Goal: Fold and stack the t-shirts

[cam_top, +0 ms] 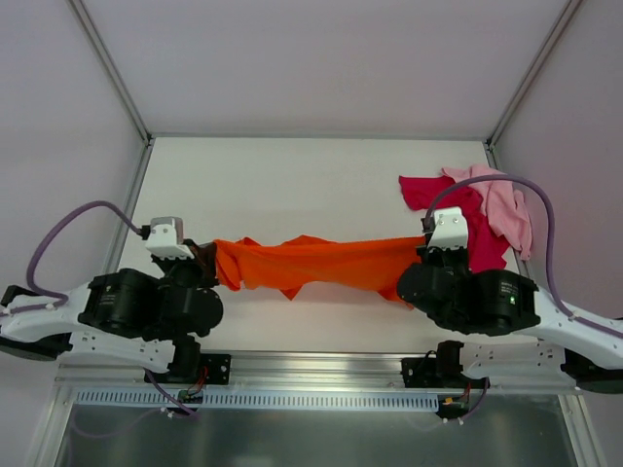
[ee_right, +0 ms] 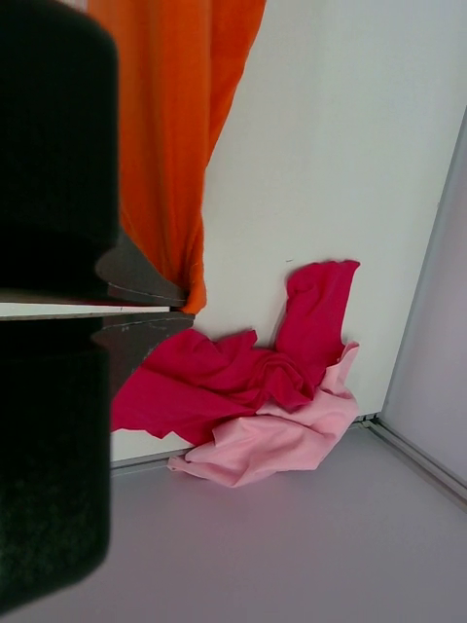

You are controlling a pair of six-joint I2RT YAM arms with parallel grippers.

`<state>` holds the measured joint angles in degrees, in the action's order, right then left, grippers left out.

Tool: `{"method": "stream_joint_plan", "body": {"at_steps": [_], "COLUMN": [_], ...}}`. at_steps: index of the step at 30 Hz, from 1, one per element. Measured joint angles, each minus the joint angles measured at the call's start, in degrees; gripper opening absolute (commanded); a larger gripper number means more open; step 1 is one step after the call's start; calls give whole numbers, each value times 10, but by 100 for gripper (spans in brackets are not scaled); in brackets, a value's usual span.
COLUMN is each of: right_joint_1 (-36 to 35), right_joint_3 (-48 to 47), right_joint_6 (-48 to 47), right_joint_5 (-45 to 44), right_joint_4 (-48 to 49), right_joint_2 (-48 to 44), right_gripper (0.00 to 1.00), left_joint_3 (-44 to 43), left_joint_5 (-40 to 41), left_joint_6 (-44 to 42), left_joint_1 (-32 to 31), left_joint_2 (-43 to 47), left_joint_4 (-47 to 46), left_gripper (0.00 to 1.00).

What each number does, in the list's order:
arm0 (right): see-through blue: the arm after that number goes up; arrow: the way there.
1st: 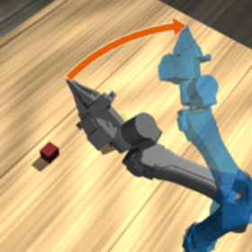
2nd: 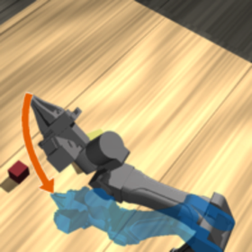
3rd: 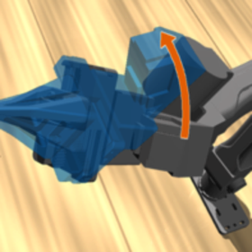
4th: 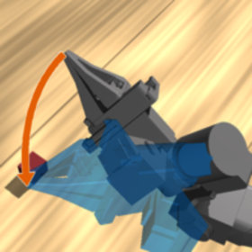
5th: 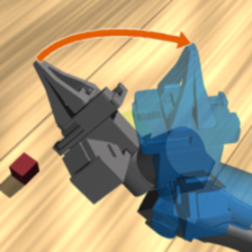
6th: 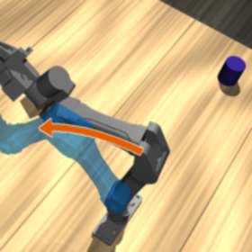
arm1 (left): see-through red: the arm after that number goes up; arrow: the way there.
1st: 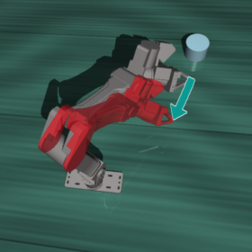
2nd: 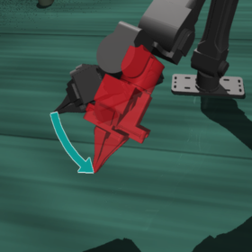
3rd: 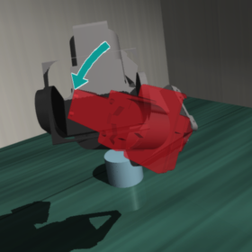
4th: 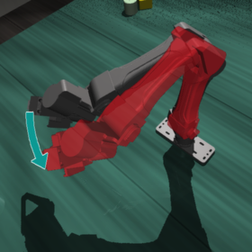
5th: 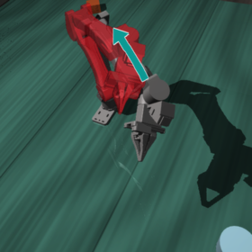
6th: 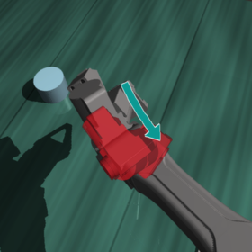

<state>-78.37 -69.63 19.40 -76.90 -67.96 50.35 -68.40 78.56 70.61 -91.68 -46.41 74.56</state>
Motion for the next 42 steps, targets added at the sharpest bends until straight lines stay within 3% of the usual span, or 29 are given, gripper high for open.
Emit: {"method": "stream_joint_plan", "body": {"at_steps": [6, 11, 15, 19, 24, 29, 32, 35, 39, 42], "right_joint_1": [0, 0, 0, 0, 1, 41, 70, 106, 195, 282], "right_joint_3": [0, 5, 15, 23, 44, 48, 49, 48, 32, 0], "right_joint_6": [-14, -23, -42, -49, -37, 0, -2, -32, -99, -157], "right_joint_5": [2, 5, 17, 28, 27, 30, 40, 61, 109, 156], "right_joint_4": [32, 54, 85, 106, 104, 75, 76, 111, 174, 235], "right_joint_2": [13, 29, 35, 52, 57, 53, 47, 49, 89, 148], "right_gripper": [1, 1, 1, 1, 1, 1, 1, 1, 1, 1], "left_joint_3": [54, 90, 123, 126, 127, 128, 153, 203, 200, 117], "left_joint_5": [-1, -17, -35, -49, -55, -61, -85, -170, -278, -357], "left_joint_6": [-100, -96, -15, 137, 216, 94, -45, -185, -298, -353], "left_joint_1": [18, 52, 68, 86, 88, 121, 183, 292, 438, 525], "left_joint_2": [99, 80, -10, -133, -151, -75, -28, 0, -58, -171], "left_joint_4": [-64, -85, -72, -26, -3, -74, -202, -349, -462, -493], "left_gripper": [0, 0, 0, 0, 0, 0, 0, 0, 0, 0]}}
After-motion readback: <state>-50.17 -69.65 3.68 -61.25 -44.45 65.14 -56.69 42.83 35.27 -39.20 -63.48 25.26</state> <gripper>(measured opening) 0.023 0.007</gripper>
